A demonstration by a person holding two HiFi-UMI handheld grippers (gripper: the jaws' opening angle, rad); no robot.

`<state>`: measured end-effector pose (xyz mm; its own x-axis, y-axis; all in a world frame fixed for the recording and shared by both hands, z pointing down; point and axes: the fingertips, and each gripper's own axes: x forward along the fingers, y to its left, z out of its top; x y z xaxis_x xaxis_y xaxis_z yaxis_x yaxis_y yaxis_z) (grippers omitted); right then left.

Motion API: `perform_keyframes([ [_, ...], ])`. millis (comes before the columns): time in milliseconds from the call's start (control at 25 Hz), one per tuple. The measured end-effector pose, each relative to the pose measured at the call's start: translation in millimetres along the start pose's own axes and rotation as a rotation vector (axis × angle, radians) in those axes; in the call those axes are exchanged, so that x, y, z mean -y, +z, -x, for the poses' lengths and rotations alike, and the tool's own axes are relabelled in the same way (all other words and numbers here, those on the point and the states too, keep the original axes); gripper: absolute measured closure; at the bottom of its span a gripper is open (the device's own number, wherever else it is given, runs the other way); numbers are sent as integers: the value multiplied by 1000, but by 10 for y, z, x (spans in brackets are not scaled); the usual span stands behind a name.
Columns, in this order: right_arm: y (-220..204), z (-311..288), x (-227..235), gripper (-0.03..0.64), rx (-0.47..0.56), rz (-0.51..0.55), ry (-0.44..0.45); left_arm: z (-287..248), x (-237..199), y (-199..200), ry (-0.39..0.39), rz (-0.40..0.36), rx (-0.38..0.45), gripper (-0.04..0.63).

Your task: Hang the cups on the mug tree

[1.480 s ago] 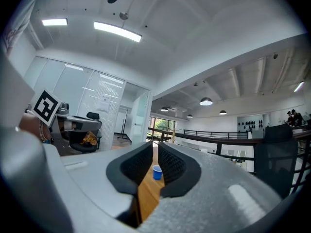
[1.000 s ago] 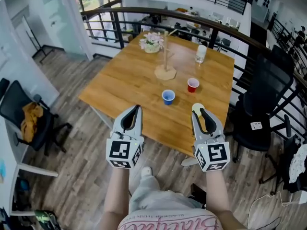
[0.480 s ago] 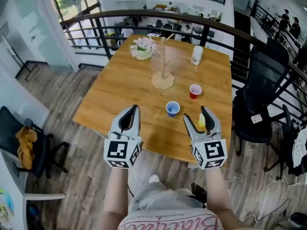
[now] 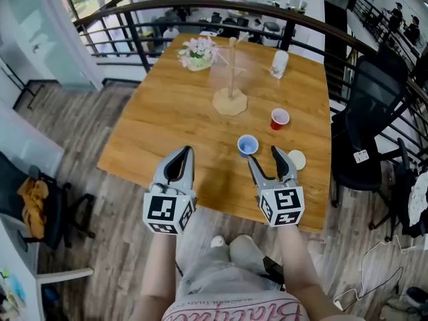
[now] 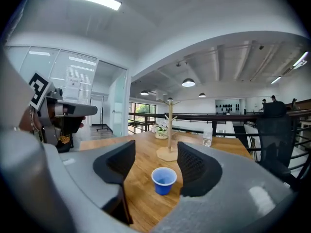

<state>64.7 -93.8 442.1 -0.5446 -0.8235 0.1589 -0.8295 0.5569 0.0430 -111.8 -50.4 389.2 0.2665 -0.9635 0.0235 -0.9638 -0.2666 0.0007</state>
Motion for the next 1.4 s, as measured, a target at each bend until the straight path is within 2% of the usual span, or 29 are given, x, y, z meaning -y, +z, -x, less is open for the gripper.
perform_keyframes([
  [360,-668,-373,-14,350,-122,-42,-1,-77,-111,-289,50,20,-65,584],
  [640,-1122,-536,70,350,-219,-70,-13,-172,-126,-464,61,34,-100,584],
  [880,-1419,-743,195,348,-303,-124,-33,-223,-157,-540,79,20,-128,584],
  [1400,-1612,-1209,173,330,-395,-116,47,-333,-306,-530,151,12,-180,584],
])
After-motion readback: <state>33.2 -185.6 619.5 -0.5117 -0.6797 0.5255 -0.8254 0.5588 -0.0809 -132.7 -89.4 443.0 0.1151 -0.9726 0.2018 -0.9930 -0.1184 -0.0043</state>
